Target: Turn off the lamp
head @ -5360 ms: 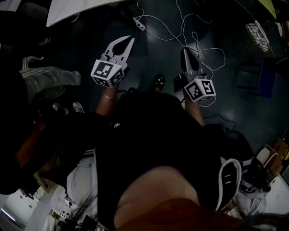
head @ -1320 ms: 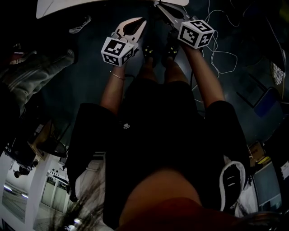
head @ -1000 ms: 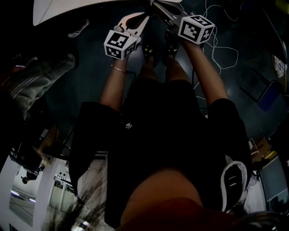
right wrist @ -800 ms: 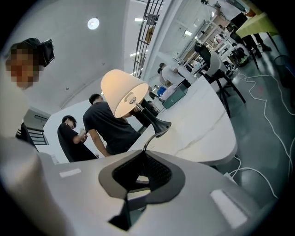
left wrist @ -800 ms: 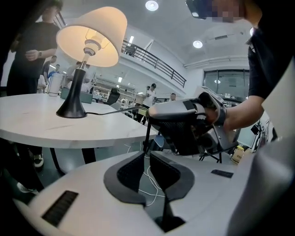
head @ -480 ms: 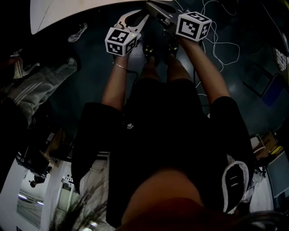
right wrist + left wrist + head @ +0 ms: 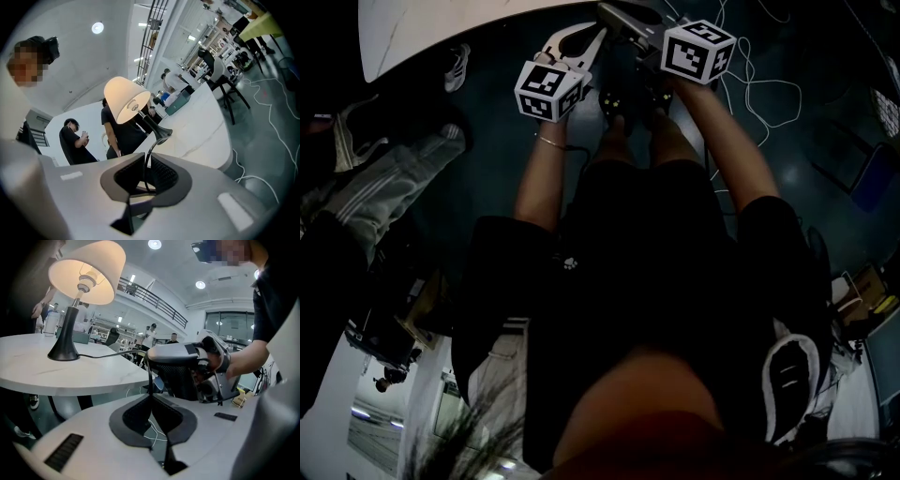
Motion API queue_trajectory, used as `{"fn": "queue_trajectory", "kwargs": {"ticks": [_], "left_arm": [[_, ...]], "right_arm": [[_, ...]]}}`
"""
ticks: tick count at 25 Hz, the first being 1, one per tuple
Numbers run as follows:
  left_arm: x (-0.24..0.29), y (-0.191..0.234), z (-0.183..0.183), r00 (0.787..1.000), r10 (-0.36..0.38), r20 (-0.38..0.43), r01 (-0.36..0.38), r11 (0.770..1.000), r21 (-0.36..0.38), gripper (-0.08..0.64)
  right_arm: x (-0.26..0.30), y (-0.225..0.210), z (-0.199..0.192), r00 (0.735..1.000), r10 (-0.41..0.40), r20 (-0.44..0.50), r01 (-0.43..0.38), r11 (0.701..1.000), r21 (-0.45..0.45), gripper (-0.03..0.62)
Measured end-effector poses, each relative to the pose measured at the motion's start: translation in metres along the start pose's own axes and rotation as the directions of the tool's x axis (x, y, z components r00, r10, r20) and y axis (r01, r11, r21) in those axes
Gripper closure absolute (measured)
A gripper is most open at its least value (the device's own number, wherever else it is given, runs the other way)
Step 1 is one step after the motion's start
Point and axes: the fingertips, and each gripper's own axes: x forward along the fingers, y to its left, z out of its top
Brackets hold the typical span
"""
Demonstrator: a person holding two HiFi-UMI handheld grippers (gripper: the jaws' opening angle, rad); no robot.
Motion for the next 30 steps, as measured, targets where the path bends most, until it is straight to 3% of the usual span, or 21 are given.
{"fn": "queue_trajectory", "kwargs": {"ticks": [3, 10, 20, 24, 30], "left_arm": [[-0.001, -0.007, 0.005, 1.000, -0.017, 0.009, 0.017, 1.000, -0.010, 0.541], [0.002, -0.023, 0.023, 0.997, -0.054, 0.059, 0.057, 0.997, -0.044, 0.541], [-0.006, -0.036, 0.045, 0.991, -0.047, 0.127, 0.059, 0.994, -0.088, 0.540], [-0.010, -0.041, 0.053, 0.987, -0.058, 0.150, 0.074, 0.992, -0.101, 0.540], [-0.015, -0.047, 0.056, 0.984, -0.070, 0.166, 0.092, 0.988, -0.127, 0.540]], "right_arm": [[-0.010, -0.003, 0.003, 0.999, -0.030, 0.017, 0.031, 0.998, -0.058, 0.568], [-0.052, -0.027, -0.002, 0.988, -0.142, 0.065, 0.147, 0.986, -0.077, 0.566], [-0.067, -0.026, -0.066, 0.970, -0.241, 0.008, 0.241, 0.969, -0.054, 0.520], [-0.060, -0.026, -0.073, 0.962, -0.272, 0.008, 0.272, 0.961, -0.049, 0.457], [-0.053, -0.030, -0.069, 0.954, -0.296, 0.044, 0.297, 0.955, -0.018, 0.451]]}}
